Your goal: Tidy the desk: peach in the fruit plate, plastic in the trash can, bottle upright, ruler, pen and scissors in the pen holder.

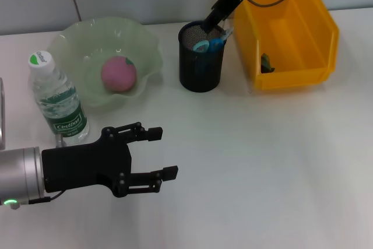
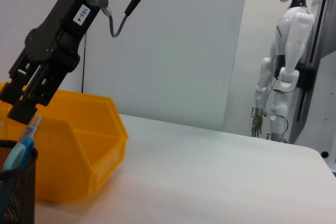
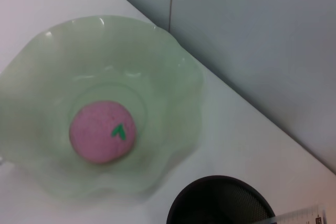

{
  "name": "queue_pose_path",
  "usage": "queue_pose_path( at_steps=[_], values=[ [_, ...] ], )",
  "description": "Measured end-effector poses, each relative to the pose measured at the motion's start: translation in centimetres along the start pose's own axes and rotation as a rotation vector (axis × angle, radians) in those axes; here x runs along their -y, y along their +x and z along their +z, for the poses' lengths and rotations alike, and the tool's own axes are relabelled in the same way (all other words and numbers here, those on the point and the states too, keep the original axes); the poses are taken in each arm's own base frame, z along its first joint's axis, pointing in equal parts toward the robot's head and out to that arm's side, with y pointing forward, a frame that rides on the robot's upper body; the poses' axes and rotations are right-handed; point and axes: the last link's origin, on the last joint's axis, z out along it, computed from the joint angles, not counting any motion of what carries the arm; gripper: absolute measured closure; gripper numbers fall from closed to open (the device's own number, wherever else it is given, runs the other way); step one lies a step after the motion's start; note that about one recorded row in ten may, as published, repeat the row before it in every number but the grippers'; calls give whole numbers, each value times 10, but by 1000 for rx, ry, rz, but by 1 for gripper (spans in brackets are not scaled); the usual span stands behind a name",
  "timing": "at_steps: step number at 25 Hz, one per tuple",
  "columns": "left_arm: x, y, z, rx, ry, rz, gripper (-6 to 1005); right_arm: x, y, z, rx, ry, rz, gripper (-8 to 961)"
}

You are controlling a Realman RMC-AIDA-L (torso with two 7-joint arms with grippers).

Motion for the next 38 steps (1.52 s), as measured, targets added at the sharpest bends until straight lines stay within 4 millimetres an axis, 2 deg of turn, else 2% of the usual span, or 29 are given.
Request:
queue_pose_path(
  at_steps=[9, 16, 17, 18, 19, 21, 22, 23, 26, 27, 28, 29, 30, 31, 32, 33, 34, 35, 36, 37, 38],
  values=[
    [0, 0, 0, -1, -1, 4, 186, -7, 3, -4, 60, 33, -10, 303],
    [0, 1, 0, -4, 0, 9, 186, -12, 23, -26, 254, 8, 22, 304],
    [0, 1, 0, -8, 2, 13, 186, -12, 35, -35, 350, -18, 45, 304],
    [0, 1, 0, -9, 2, 13, 186, -12, 35, -35, 350, -18, 45, 304],
    [0, 1, -1, -9, 3, 17, 186, -11, 51, -41, 439, -40, 63, 304],
    [0, 1, -1, -12, 7, 23, 186, -11, 57, -44, 485, -56, 72, 304],
    [1, 1, -2, -23, 16, 31, 186, -12, 73, -48, 578, -99, 98, 304],
    [1, 1, -2, -23, 16, 31, 186, -12, 73, -48, 578, -99, 98, 305],
    [0, 0, -3, -39, 22, 30, 186, -12, 100, -53, 719, -158, 120, 305],
    [1, -1, -4, -54, 28, 28, 186, -14, 124, -49, 803, -194, 138, 305],
    [1, -1, -4, -54, 28, 28, 186, -14, 124, -49, 803, -194, 138, 305],
    [1, -1, -6, -68, 32, 32, 186, -17, 145, -44, 879, -224, 150, 305],
    [1, -1, -6, -68, 32, 32, 186, -17, 145, -44, 879, -224, 150, 305],
    [1, -1, -6, -73, 34, 34, 186, -19, 156, -41, 915, -245, 160, 306],
    [1, -1, -6, -76, 34, 35, 186, -26, 176, -36, 985, -297, 154, 306],
    [1, -1, -6, -76, 34, 35, 186, -26, 176, -36, 985, -297, 154, 306],
    [0, -1, -6, -78, 33, 34, 186, -29, 185, -35, 1014, -321, 149, 306],
    [0, -1, -5, -78, 33, 34, 186, -37, 205, -34, 1080, -364, 131, 306],
    [0, -1, -5, -78, 33, 34, 186, -37, 205, -34, 1080, -364, 131, 306],
    [0, -1, -5, -79, 33, 32, 186, -41, 223, -34, 1131, -378, 136, 306],
    [0, -1, -5, -79, 33, 32, 186, -41, 223, -34, 1131, -378, 136, 306]
  ],
)
